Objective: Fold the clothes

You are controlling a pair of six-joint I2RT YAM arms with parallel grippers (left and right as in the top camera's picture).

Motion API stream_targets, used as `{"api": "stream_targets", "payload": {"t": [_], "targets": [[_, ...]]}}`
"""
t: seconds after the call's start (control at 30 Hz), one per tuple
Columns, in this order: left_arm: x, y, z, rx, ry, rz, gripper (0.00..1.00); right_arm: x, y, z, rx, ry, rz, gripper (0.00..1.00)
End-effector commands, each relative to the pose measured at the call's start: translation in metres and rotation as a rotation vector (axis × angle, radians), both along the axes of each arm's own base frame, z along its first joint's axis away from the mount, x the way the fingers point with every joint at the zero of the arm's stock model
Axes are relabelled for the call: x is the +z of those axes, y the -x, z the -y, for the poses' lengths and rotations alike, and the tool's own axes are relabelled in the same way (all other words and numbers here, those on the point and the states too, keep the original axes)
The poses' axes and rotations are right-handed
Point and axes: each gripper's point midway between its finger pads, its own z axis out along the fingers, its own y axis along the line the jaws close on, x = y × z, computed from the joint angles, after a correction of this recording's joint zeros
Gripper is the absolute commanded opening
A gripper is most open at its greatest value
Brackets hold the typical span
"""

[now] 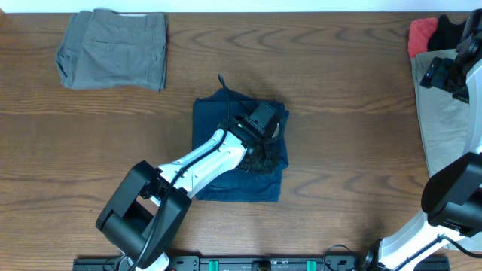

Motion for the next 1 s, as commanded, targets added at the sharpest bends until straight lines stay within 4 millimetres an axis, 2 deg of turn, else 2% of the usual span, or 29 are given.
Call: {"api": "stream_targets", "payload": {"t": [0.0, 0.3, 0.4, 0.5, 0.73, 0.87, 0.97], "targets": [[-0.018, 0.010, -0.005, 0.025, -0.036, -0.054, 0.06, 0.001, 0.000, 0.004, -0.018, 0.008, 0.003, 0.99], [-0.039, 0.033, 0.010, -0.034, -0.060, -0.105, 0.06, 0.001, 0.000, 0.003, -0.018, 0.008, 0.003, 0.99], [-0.037, 0.035, 0.013, -0.042, -0.055, -0.102, 0.06, 0.001, 0.000, 0.003, -0.018, 0.008, 0.003, 0.99], [-0.022, 0.032, 0.019, -0.043, -0.017, -0.093, 0.06, 0.001, 0.000, 0.003, -0.017, 0.008, 0.003, 0.99], [0.030, 0.004, 0.031, -0.027, 0.068, 0.069, 0.06, 0.001, 0.000, 0.003, -0.018, 0.008, 0.003, 0.99], [0.050, -0.026, 0.026, 0.023, 0.044, 0.246, 0.06, 0.001, 0.000, 0.003, -0.018, 0.008, 0.003, 0.99], [0.057, -0.051, 0.022, 0.072, 0.011, 0.370, 0.06, 0.001, 0.000, 0.003, -0.018, 0.008, 0.003, 0.99]]}}
